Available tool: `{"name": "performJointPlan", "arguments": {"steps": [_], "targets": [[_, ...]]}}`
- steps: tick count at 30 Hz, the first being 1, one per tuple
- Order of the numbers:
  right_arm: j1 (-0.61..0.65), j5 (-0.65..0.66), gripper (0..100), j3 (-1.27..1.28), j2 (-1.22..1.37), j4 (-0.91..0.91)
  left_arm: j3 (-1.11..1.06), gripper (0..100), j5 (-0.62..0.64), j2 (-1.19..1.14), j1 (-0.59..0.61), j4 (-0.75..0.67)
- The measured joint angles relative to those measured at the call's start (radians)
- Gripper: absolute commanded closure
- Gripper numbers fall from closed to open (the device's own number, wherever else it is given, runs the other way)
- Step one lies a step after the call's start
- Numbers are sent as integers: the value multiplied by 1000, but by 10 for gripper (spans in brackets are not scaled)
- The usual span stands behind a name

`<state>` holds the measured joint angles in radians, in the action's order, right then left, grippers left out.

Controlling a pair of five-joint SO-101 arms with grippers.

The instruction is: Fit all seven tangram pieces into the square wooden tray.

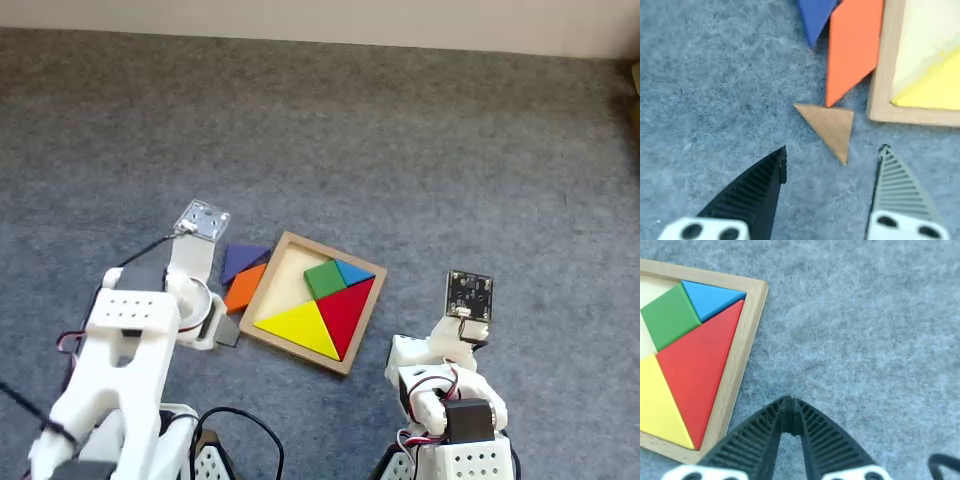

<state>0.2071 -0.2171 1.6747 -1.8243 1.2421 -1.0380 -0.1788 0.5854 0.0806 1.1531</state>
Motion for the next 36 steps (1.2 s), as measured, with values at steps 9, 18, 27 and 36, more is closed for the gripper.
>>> {"name": "performJointPlan", "arguments": {"steps": [9,18,27,36], "targets": [[0,0,992,0,0,0,0,716,175,-80,0,-98],[0,0,992,0,0,0,-41,758,233,-84,0,-129],[0,0,992,0,0,0,-64,786,233,-84,0,-204],[0,0,992,0,0,0,-64,785,233,-87,0,-209]]}}
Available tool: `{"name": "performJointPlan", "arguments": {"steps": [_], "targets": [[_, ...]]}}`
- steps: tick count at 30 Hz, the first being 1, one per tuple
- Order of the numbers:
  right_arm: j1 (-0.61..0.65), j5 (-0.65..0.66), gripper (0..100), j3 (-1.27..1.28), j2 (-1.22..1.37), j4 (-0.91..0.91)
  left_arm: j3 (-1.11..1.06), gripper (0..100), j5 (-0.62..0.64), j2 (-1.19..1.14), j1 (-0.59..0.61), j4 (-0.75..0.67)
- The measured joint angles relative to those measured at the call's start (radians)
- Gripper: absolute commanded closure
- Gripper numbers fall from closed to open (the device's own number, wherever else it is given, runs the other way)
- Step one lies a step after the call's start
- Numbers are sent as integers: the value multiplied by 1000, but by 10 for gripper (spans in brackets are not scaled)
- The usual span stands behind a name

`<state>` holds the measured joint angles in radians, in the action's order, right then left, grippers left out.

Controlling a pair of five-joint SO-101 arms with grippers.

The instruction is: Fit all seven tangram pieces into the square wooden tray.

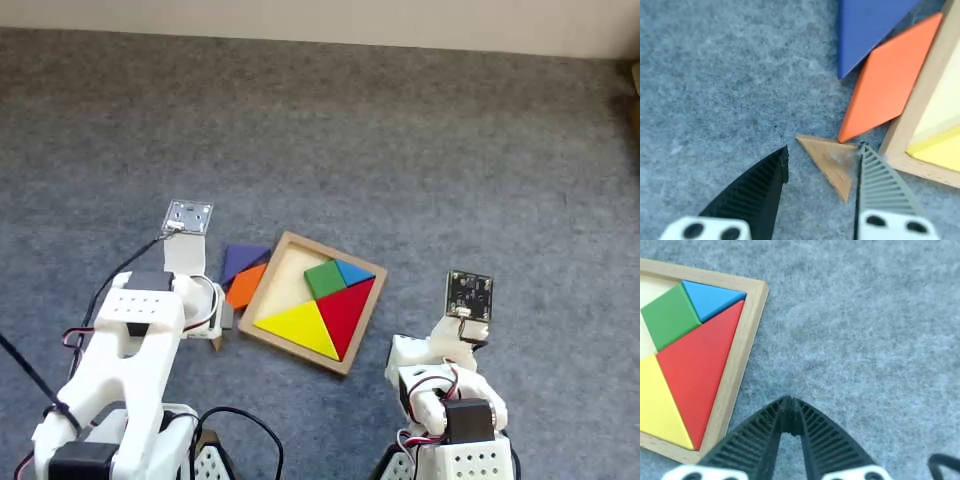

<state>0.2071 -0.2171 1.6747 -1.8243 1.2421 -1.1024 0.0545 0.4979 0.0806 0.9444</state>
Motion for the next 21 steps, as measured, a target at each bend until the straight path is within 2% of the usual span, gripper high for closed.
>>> {"name": "performJointPlan", "arguments": {"steps": [11,17,21], "targets": [[0,0,992,0,0,0,2,742,0,-9,92,3],[0,0,992,0,0,0,114,744,0,-204,92,61],[0,0,992,0,0,0,264,745,61,-385,94,143]]}}
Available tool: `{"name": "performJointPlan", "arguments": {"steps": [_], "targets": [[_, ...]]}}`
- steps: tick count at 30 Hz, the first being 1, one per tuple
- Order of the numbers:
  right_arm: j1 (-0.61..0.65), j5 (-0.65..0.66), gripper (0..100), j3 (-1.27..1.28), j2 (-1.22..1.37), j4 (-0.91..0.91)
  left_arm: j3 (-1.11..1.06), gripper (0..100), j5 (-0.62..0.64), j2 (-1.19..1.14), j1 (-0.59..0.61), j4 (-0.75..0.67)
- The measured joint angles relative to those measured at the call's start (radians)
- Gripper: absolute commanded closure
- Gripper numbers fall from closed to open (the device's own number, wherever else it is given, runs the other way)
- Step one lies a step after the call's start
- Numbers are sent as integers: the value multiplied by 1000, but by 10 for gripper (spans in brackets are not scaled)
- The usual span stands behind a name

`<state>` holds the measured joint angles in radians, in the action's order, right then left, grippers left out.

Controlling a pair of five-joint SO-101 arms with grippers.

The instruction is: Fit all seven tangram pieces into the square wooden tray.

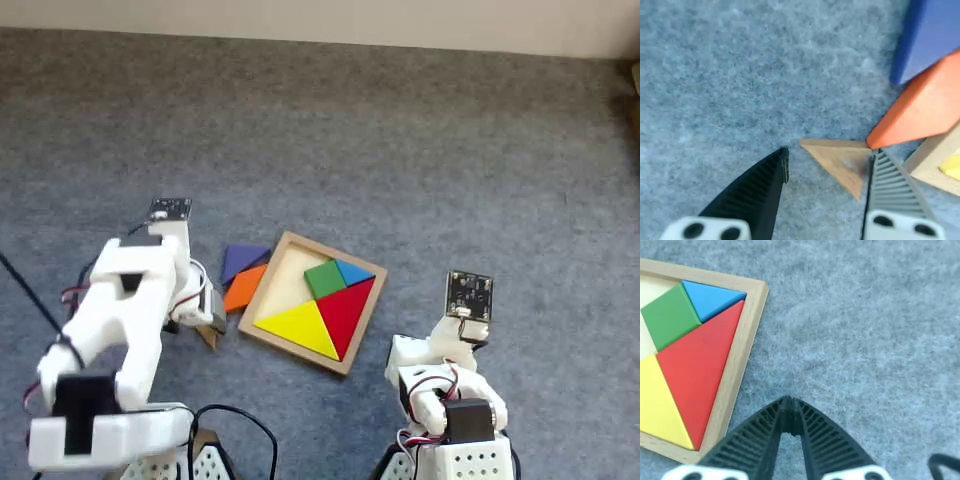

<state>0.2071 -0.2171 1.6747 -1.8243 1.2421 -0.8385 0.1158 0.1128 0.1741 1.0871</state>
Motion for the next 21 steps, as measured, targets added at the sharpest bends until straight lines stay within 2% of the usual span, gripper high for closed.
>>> {"name": "performJointPlan", "arguments": {"steps": [5,15,21], "targets": [[0,0,992,0,0,0,118,784,17,-132,2,71],[0,0,992,0,0,0,143,823,18,-146,-38,71],[0,0,992,0,0,0,176,861,-86,-153,-55,72]]}}
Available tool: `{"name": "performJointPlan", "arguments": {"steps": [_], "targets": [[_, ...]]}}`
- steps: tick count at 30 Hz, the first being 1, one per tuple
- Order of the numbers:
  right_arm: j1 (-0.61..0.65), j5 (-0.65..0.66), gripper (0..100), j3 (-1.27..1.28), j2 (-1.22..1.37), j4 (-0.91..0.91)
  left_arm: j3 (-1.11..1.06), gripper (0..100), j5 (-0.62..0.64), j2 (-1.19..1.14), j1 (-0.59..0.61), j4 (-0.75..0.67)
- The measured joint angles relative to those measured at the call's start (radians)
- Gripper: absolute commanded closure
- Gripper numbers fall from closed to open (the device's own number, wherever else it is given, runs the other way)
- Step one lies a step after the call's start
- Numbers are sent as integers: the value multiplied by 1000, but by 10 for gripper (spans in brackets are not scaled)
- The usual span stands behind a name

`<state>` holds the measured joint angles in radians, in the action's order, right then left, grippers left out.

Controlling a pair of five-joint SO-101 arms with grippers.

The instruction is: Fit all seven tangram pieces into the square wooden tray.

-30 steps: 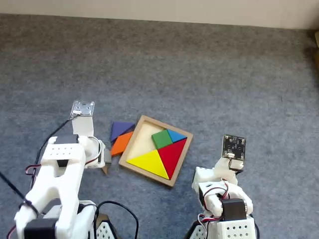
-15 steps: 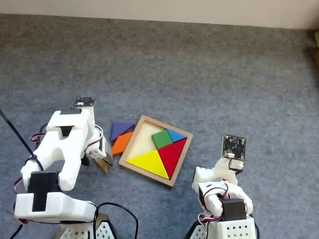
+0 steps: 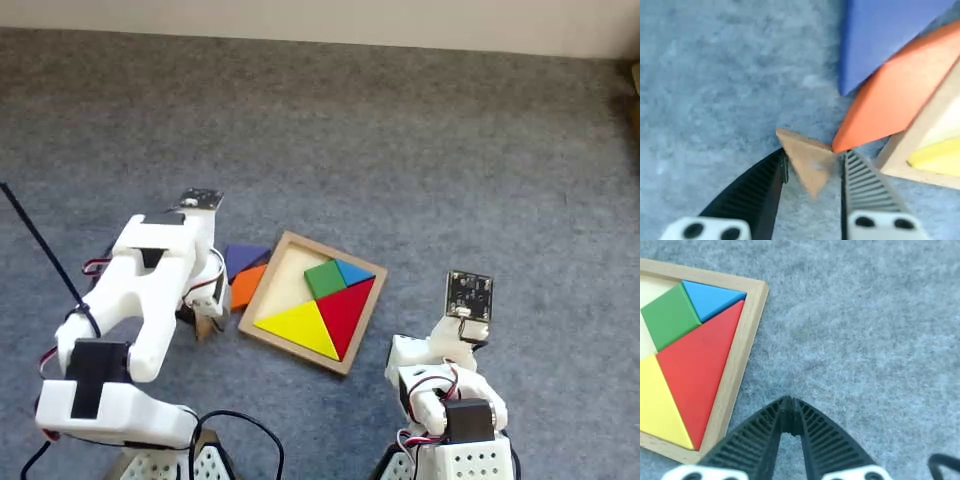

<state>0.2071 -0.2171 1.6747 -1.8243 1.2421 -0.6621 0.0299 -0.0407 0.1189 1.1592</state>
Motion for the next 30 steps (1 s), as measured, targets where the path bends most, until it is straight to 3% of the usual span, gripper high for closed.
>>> {"name": "performJointPlan", "arguments": {"steps": [7,30], "targets": [[0,0,992,0,0,0,91,720,-72,-12,3,-25],[0,0,992,0,0,0,121,884,-28,-86,0,-54]]}}
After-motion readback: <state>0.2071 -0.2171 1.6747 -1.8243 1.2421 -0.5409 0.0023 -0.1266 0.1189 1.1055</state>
